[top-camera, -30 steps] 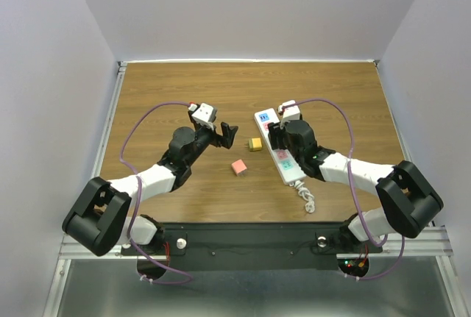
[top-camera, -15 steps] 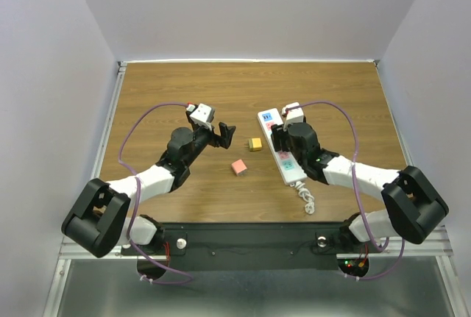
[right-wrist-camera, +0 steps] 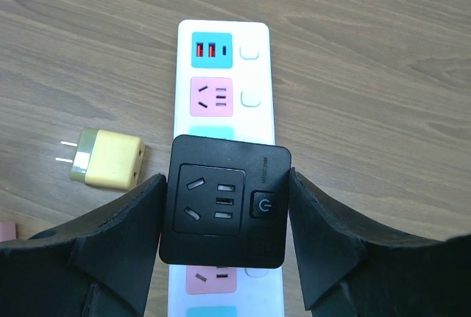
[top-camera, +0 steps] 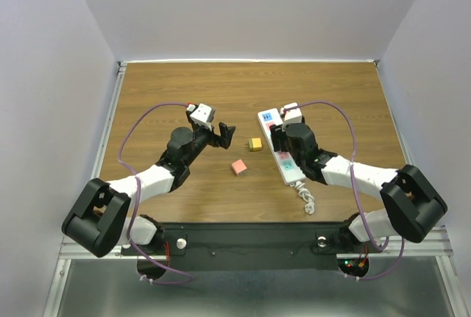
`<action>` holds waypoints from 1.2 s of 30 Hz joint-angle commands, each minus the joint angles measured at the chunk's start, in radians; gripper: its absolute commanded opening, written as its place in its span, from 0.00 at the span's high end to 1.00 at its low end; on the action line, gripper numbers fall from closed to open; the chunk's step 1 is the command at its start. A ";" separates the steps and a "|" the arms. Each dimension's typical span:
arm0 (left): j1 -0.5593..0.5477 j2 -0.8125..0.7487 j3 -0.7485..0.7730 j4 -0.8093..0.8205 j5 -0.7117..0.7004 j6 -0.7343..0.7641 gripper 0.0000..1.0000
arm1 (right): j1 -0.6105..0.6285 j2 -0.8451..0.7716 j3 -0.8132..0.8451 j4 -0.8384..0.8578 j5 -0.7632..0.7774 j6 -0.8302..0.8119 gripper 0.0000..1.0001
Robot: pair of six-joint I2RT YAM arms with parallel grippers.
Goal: Insert the plug
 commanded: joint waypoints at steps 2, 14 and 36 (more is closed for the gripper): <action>0.005 0.017 0.027 0.040 0.040 0.013 0.02 | 0.024 -0.008 0.015 -0.033 -0.013 -0.016 0.99; 0.005 0.027 0.027 0.037 0.054 0.030 0.02 | 0.048 0.006 0.049 -0.120 0.051 0.024 0.99; 0.005 0.000 0.004 0.043 0.091 0.029 0.02 | 0.050 0.119 0.178 -0.160 0.093 -0.033 0.99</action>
